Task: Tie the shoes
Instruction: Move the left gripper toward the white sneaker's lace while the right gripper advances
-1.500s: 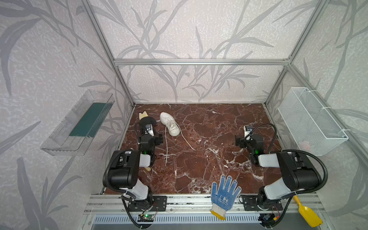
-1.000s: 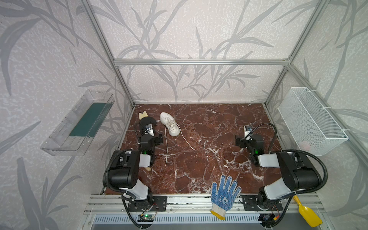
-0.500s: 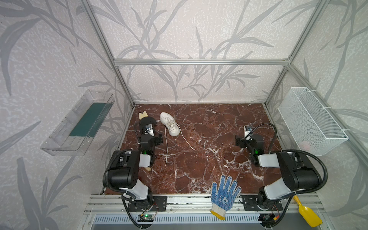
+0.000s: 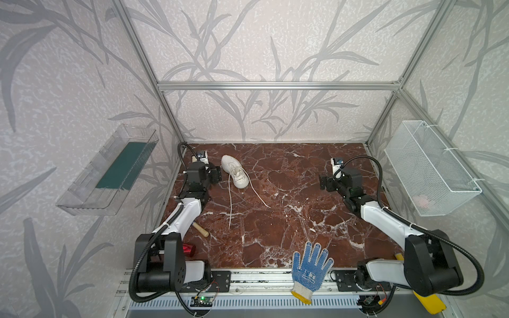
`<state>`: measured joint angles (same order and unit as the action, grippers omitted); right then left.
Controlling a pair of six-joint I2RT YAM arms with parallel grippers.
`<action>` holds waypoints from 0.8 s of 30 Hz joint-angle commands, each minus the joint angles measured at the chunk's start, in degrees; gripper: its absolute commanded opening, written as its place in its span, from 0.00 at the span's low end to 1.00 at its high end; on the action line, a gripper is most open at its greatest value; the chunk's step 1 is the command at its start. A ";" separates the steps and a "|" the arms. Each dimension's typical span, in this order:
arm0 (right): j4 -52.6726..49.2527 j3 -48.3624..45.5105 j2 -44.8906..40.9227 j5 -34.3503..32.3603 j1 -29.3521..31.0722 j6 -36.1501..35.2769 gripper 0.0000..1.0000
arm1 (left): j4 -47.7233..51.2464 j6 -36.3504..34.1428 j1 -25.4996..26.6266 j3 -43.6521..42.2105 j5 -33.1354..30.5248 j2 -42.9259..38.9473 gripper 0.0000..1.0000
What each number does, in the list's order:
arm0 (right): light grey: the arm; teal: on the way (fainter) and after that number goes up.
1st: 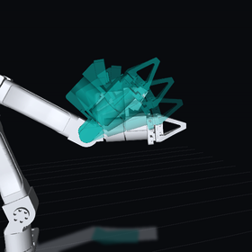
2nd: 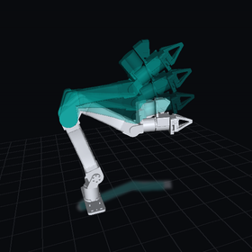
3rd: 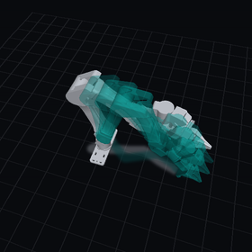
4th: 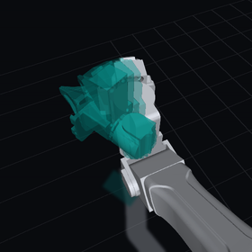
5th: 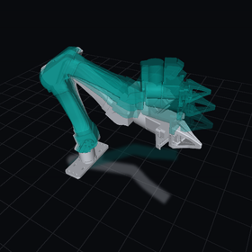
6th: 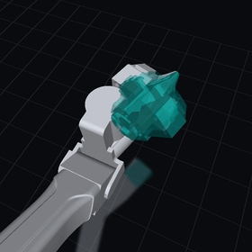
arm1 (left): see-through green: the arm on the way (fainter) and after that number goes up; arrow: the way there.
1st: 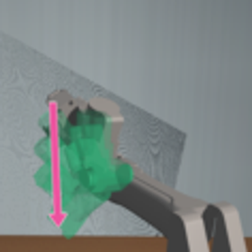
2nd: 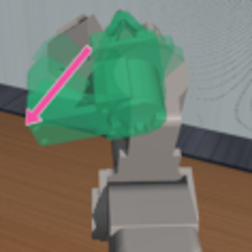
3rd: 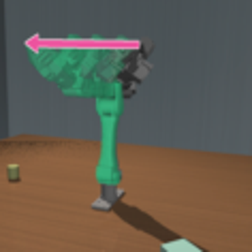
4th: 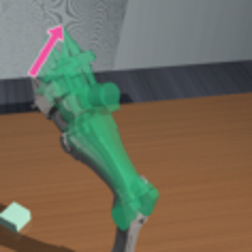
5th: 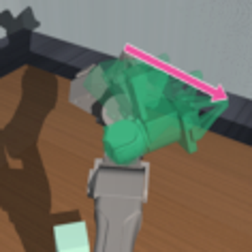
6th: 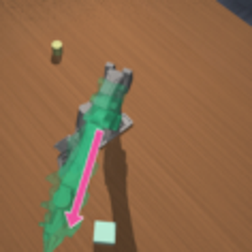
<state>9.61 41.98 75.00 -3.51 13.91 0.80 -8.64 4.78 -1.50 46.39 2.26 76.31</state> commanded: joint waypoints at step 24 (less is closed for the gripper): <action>-26.28 7.93 -0.91 7.29 9.13 11.94 0.99 | 41.28 -7.49 13.18 35.46 5.54 27.42 0.40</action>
<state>-15.05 48.99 74.65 3.66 22.96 12.64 27.14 -1.21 11.31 79.48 8.60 102.56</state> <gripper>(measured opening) 0.991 0.413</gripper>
